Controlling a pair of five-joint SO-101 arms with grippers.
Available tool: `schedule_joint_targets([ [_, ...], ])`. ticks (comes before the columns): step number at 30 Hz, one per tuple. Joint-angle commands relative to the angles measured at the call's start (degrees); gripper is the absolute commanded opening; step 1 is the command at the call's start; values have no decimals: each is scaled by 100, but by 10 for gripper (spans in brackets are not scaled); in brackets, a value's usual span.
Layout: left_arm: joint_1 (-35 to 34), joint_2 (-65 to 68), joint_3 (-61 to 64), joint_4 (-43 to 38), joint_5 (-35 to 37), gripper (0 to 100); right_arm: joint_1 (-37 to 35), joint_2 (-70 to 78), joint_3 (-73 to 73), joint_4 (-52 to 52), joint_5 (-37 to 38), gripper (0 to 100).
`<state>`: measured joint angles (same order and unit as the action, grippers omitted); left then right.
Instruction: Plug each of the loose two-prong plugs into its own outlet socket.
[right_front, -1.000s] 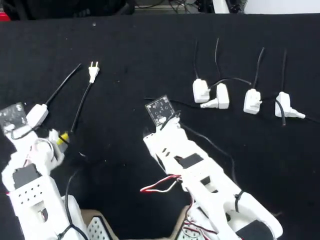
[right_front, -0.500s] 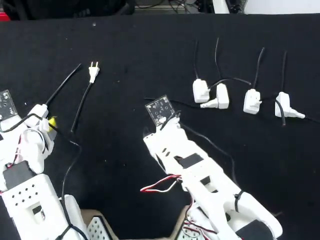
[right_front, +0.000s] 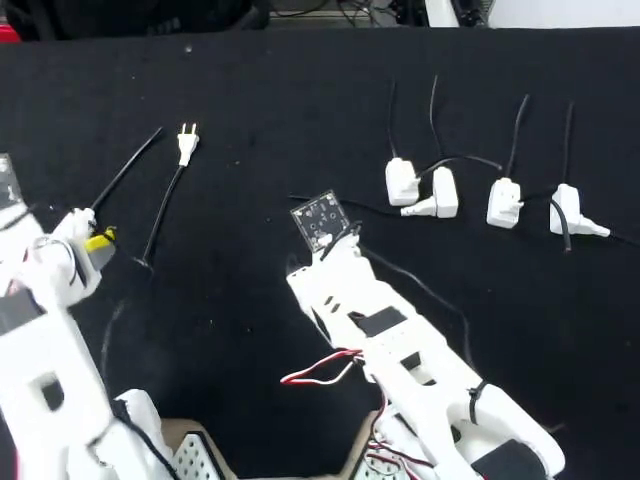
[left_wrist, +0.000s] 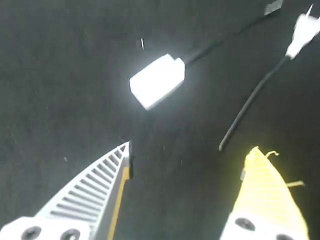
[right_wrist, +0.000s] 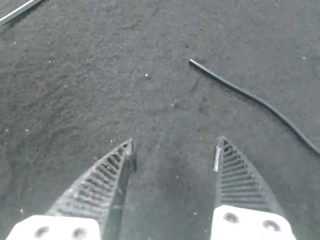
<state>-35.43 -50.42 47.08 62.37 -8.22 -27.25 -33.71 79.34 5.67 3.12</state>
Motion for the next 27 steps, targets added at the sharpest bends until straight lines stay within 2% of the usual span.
schedule_joint_targets([
  [1, -84, 1310, -1209, 492, -369, 350, -44, -180, 4, -132, 79, 230],
  [5, -110, 2716, -2404, 985, -1116, 353, -44, -180, 4, -132, 79, 230],
  [10, -101, 4158, -3609, 1187, -1908, 354, -44, -180, 13, -132, 79, 230],
  [16, -84, 5538, -4602, 1187, -1952, 354, -44, -180, 4, -132, 70, 230],
  [23, -242, 6462, -5833, 1187, -1978, 354, -44, -171, 4, -132, 70, 231],
  [27, -330, 6848, -6308, 1187, -2409, 354, -44, -171, 4, -132, 70, 231],
])
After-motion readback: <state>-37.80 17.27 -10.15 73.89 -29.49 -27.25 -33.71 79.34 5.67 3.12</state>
